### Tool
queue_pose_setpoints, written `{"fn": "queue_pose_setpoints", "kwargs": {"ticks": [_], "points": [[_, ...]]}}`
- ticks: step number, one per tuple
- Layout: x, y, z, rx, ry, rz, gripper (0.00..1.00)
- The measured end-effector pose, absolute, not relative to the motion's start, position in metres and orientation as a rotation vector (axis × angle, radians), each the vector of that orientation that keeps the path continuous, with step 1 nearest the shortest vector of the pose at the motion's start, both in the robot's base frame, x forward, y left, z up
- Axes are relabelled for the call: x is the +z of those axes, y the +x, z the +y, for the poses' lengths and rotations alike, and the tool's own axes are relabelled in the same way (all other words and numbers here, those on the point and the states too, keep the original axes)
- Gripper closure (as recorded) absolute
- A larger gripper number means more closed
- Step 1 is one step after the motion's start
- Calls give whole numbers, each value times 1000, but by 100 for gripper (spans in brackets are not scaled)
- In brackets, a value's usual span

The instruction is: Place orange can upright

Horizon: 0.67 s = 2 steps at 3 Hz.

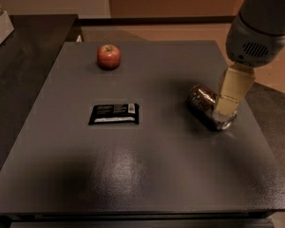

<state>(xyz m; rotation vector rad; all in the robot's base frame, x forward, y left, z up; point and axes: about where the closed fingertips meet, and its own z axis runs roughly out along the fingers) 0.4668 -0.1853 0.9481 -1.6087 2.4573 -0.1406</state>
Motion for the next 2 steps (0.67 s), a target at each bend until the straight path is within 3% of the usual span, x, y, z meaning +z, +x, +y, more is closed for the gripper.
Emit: {"fn": "queue_pose_setpoints", "kwargs": {"ticks": [2], "points": [[929, 500, -201, -244, -1169, 2716, 0]]}}
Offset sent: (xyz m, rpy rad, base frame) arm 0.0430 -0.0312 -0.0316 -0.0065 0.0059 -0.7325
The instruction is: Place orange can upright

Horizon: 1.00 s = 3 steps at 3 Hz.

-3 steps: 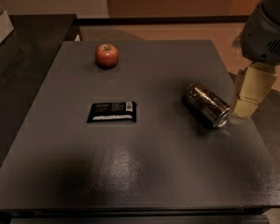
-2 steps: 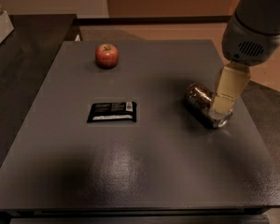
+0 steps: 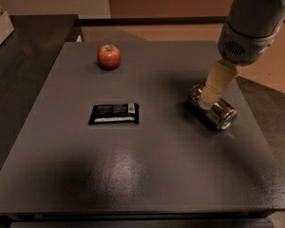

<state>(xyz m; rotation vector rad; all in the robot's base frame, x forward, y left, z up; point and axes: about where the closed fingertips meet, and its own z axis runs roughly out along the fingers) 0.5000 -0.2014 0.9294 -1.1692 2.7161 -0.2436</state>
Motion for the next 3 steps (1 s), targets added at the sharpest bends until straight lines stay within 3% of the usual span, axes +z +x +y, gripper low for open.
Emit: {"fn": "queue_pose_setpoints", "kwargs": {"ticks": [3], "points": [[865, 507, -197, -84, -604, 2975, 0]]}}
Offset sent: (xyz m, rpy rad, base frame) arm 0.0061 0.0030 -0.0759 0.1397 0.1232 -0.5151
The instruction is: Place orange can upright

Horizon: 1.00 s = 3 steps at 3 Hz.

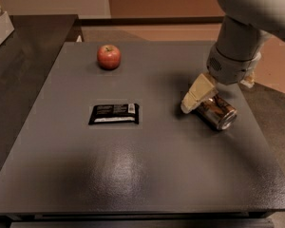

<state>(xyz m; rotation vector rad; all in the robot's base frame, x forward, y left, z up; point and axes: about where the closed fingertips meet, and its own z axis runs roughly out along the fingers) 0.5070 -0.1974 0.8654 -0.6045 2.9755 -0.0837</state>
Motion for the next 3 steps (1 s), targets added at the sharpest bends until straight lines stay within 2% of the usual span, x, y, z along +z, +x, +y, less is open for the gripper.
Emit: {"fn": "queue_pose_setpoints", "kwargs": {"ticks": [1, 2, 3], "points": [[848, 509, -186, -50, -623, 2995, 0], [838, 510, -176, -22, -670, 3000, 15], [836, 509, -171, -1, -723, 2991, 38]]}}
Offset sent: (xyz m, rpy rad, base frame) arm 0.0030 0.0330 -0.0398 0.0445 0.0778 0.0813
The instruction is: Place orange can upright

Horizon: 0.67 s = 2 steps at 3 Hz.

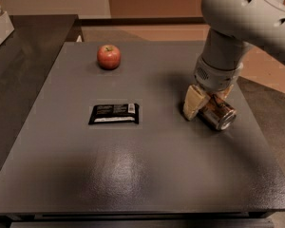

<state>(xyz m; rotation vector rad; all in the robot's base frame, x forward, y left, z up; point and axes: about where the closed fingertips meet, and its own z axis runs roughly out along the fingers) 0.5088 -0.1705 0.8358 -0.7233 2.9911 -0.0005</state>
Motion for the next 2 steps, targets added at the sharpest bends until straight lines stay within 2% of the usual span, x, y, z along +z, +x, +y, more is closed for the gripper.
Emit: {"fn": "queue_pose_setpoints", "kwargs": {"ticks": [2], "points": [[877, 517, -144, 113, -921, 2785, 85]]}}
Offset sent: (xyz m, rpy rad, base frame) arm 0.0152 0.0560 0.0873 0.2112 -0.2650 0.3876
